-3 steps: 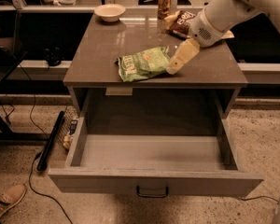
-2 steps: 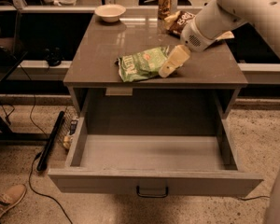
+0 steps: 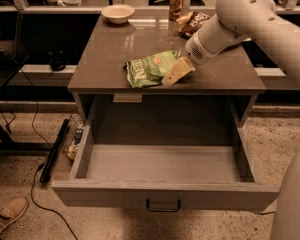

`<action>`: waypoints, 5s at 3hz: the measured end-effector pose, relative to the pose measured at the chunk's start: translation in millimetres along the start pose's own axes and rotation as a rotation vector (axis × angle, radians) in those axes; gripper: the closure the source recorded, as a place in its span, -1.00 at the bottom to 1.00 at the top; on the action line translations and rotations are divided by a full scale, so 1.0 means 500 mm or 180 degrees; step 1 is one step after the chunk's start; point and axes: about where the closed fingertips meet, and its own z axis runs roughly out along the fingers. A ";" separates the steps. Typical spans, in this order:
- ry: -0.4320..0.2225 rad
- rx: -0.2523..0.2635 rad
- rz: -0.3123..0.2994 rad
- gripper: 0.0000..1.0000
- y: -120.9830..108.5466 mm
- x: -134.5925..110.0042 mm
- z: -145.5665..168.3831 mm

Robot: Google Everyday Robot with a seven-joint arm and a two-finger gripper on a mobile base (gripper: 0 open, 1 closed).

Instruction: Place green jalapeno chip bag into top drawer

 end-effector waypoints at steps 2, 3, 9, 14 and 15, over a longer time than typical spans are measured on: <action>-0.0142 0.0000 0.0105 0.21 0.005 0.003 -0.007; -0.0387 -0.0007 0.0092 0.68 0.021 -0.001 -0.091; 0.0051 -0.0997 0.0661 1.00 0.295 0.255 -0.100; -0.0398 -0.1124 0.0945 -0.24 0.356 0.143 0.204; -0.0409 -0.1078 0.0912 -0.71 0.360 0.136 0.214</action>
Offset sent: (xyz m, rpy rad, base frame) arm -0.0102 -0.0136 0.0223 0.1010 -0.0448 -0.0448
